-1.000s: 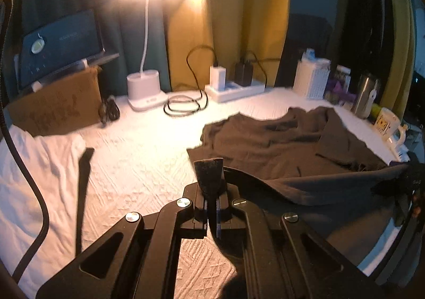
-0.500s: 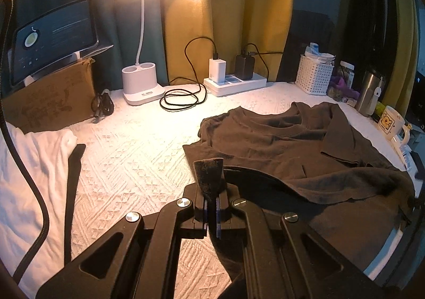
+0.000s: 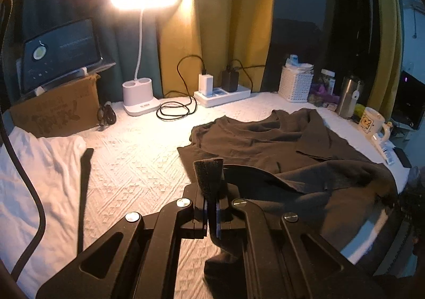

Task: Fold small clothes
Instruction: 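Grasp the hem with the right gripper and lift while the left gripper holds its hem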

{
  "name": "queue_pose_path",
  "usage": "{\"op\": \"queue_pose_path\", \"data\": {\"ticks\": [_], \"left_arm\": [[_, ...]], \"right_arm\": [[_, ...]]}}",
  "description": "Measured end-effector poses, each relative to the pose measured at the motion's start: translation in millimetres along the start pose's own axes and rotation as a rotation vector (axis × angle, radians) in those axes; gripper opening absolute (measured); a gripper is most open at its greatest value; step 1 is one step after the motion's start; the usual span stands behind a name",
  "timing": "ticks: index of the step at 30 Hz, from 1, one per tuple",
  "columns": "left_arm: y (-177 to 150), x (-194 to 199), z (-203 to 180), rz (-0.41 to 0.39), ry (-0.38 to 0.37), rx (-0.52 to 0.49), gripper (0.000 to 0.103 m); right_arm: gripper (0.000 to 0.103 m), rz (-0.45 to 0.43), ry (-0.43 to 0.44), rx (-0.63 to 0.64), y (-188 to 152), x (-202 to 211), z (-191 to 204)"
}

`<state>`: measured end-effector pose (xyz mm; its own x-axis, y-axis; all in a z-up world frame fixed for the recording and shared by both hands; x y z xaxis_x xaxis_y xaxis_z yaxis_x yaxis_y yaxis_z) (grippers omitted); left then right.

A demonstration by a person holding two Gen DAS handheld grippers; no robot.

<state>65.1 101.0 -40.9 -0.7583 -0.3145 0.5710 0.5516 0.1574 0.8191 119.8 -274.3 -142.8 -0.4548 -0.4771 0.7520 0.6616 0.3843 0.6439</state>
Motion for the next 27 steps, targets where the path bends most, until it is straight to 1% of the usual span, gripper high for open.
{"op": "queue_pose_path", "data": {"ticks": [3,6,8,10,14,16,18,20,22,27], "left_arm": [[6.9,24.3,1.9,-0.046,-0.010,0.006,0.003],[17.6,51.9,1.9,-0.104,-0.023,0.011,0.003],[25.4,69.8,3.2,-0.145,-0.026,0.017,0.003],[33.1,86.4,5.2,-0.181,-0.032,0.027,0.003],[40.1,112.4,5.2,-0.229,-0.058,0.036,0.003],[42.6,126.8,3.5,-0.252,-0.083,0.034,0.003],[44.1,138.2,2.3,-0.272,-0.091,0.030,0.003],[45.8,150.5,1.7,-0.299,-0.086,0.024,0.003],[47.7,160.4,3.2,-0.325,-0.066,0.023,0.003],[50.9,174.6,7.2,-0.346,-0.048,0.026,0.002]], "right_arm": [[0.007,-0.073,-0.035,0.002,15.0,24.8,-9.8],[0.006,-0.140,-0.082,0.007,29.3,47.1,-15.9],[0.006,-0.201,-0.115,0.013,41.6,67.1,-17.6],[0.006,-0.257,-0.133,0.026,52.4,87.1,-15.5],[0.006,-0.337,-0.155,0.047,67.3,118.7,-11.3],[0.006,-0.369,-0.168,0.050,72.7,133.0,-11.9],[0.006,-0.398,-0.178,0.050,77.8,147.6,-13.0],[0.006,-0.432,-0.196,0.054,82.6,162.7,-14.5],[0.006,-0.457,-0.201,0.056,85.1,174.7,-14.1],[0.006,-0.531,-0.217,0.059,92.8,204.2,-12.1]]}}
Point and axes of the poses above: each gripper's, at about its wrist camera, not at the fingertips, and x roughly against the way its jaws point, z to its left, y to its top, the point moved 7 cm from there along -x, roughly the way its jaws point, and after that the axes turned 12 degrees about y, right-handed, at the moved point
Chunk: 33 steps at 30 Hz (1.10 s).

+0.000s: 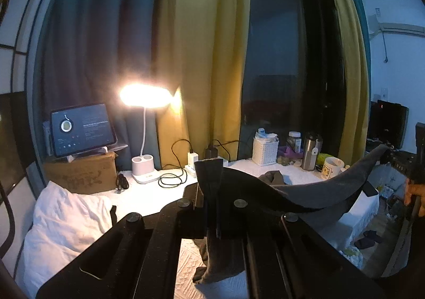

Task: Fold small clothes
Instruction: 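Grasp the hem with the right gripper and lift while the left gripper holds its hem, then carry the raised hem over toward the collar with both grippers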

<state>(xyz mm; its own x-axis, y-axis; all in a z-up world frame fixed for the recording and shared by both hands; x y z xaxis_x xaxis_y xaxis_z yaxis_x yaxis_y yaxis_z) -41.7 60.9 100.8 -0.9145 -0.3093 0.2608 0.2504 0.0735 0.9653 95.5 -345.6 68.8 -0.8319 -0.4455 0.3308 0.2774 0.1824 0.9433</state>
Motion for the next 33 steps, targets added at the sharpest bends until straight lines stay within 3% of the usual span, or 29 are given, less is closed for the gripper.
{"op": "queue_pose_path", "data": {"ticks": [4,10,33], "left_arm": [[5.6,7.4,2.2,-0.034,0.005,0.001,0.003],[-3.1,-11.9,12.4,0.006,0.036,0.010,0.003],[-10.0,-128.7,24.6,0.152,0.114,0.008,0.003]], "right_arm": [[0.006,-0.048,-0.011,-0.004,15.0,11.9,-3.6],[0.006,-0.054,-0.011,-0.005,24.4,0.9,-10.4],[0.006,0.124,0.068,-0.024,29.9,-150.8,-24.6]]}}
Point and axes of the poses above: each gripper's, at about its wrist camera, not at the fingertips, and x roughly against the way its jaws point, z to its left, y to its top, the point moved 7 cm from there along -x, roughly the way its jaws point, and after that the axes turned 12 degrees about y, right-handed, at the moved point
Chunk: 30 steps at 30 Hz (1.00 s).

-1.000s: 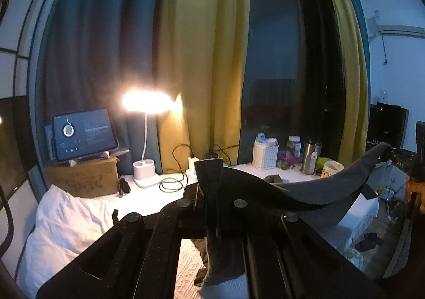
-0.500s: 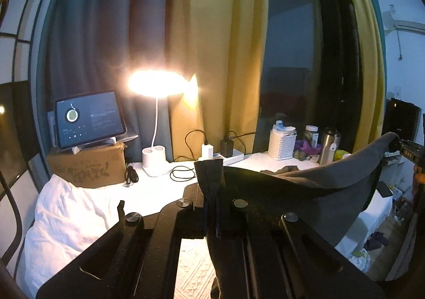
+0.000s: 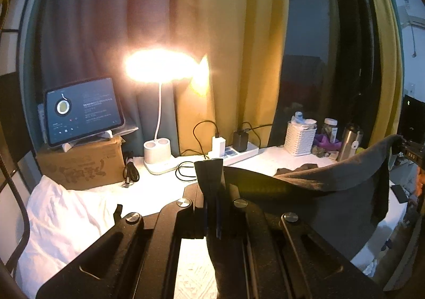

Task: Fold small clothes
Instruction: 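Carry the raised hem over toward the collar with both grippers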

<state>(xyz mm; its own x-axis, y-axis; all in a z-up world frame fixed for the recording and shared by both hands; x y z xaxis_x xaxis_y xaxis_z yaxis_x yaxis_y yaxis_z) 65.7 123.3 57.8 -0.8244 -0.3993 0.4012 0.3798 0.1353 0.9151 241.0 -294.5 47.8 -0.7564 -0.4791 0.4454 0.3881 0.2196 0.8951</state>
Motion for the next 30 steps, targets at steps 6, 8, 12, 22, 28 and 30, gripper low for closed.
{"op": "queue_pose_path", "data": {"ticks": [6,8,12,22,28,30], "left_arm": [[-6.5,-47.0,2.8,0.072,0.005,0.008,0.003],[-9.5,-63.6,3.0,0.096,0.005,0.008,0.003],[-14.7,-92.6,4.2,0.135,0.009,0.006,0.003],[-41.3,-174.7,8.9,0.258,0.016,-0.006,0.003],[-59.1,-218.9,5.7,0.334,0.010,-0.022,0.003],[-64.0,-230.9,4.8,0.355,0.006,-0.024,0.003]], "right_arm": [[0.006,0.070,0.011,-0.003,-1.2,-48.2,-5.0],[0.006,0.099,0.017,-0.004,-3.0,-67.6,-6.4],[0.006,0.148,0.026,-0.007,-6.6,-101.1,-8.8],[0.006,0.280,0.049,0.009,-20.6,-189.3,-9.4],[0.006,0.374,0.055,0.019,-37.9,-239.7,-15.9],[0.006,0.397,0.056,0.018,-42.9,-252.5,-17.6]]}}
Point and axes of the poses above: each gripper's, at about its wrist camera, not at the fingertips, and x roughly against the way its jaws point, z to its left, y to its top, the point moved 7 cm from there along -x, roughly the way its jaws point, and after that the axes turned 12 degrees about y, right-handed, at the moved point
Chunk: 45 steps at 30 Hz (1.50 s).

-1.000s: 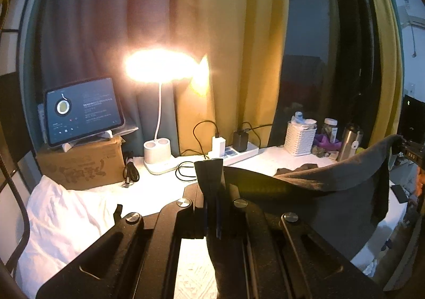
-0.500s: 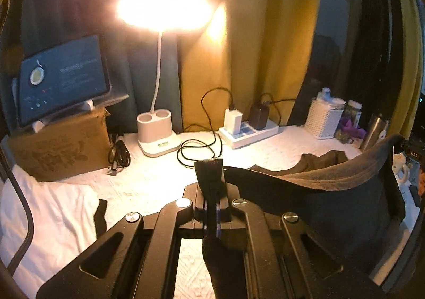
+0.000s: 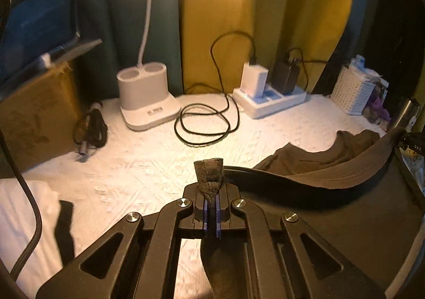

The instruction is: Fold small clothes

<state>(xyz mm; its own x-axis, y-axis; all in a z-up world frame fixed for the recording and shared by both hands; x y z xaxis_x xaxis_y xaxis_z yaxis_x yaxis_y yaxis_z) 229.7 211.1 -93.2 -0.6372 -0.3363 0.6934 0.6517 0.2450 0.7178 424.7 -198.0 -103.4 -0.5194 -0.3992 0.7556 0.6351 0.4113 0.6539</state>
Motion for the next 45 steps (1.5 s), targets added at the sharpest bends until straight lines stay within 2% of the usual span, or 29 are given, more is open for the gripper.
{"op": "queue_pose_path", "data": {"ticks": [4,8,13,14,16,17,18,19,23,27,30,35,39,42,45], "left_arm": [[-2.6,-26.5,-0.6,0.048,0.000,-0.004,0.003],[-8.8,-48.5,-0.5,0.101,-0.001,0.001,0.003],[-13.6,-62.0,6.9,0.147,0.006,0.032,0.008],[-12.0,-60.1,8.8,0.156,0.005,0.044,0.008],[-6.7,-52.6,13.6,0.130,0.019,0.061,0.014],[-3.2,-48.9,17.5,0.112,0.052,0.063,0.024],[-0.1,-43.8,21.6,0.094,0.084,0.064,0.034],[4.1,-34.5,25.0,0.068,0.099,0.073,0.036],[13.3,-5.3,11.8,0.018,0.054,0.060,0.037],[6.4,10.4,-28.0,0.021,-0.055,0.004,0.037],[-10.1,3.9,-61.9,0.082,-0.131,-0.039,0.037],[-29.5,-8.9,-101.1,0.164,-0.186,-0.101,0.037],[-30.8,-20.2,-120.8,0.191,-0.204,-0.164,0.037],[-29.2,-34.3,-126.0,0.212,-0.213,-0.174,0.037],[-19.7,-45.3,-128.9,0.198,-0.206,-0.188,0.037]], "right_arm": [[0.006,0.056,0.001,-0.009,-1.8,-27.8,-7.6],[0.006,0.149,0.008,-0.007,-10.6,-61.2,-15.4],[0.007,0.161,-0.018,0.028,-5.7,-66.8,-14.5],[0.015,0.157,-0.031,0.032,-3.8,-65.1,-14.7],[0.039,0.139,-0.088,0.048,1.2,-58.1,-17.5],[0.065,0.121,-0.103,0.042,4.5,-53.0,-19.6],[0.079,0.104,-0.109,0.033,8.3,-48.7,-21.0],[0.079,0.076,-0.107,0.021,12.7,-41.7,-21.3],[0.079,0.004,-0.090,0.031,24.6,-10.6,-5.8],[0.079,-0.046,-0.015,0.025,24.2,8.8,18.3],[0.079,-0.018,0.106,0.026,12.6,3.7,50.7],[0.079,0.133,0.272,0.059,-21.2,-32.0,103.1],[0.079,0.180,0.300,0.080,-29.8,-54.5,122.6],[0.079,0.187,0.311,0.074,-20.9,-68.6,125.7],[0.079,0.184,0.322,0.070,-6.1,-81.1,124.6]]}}
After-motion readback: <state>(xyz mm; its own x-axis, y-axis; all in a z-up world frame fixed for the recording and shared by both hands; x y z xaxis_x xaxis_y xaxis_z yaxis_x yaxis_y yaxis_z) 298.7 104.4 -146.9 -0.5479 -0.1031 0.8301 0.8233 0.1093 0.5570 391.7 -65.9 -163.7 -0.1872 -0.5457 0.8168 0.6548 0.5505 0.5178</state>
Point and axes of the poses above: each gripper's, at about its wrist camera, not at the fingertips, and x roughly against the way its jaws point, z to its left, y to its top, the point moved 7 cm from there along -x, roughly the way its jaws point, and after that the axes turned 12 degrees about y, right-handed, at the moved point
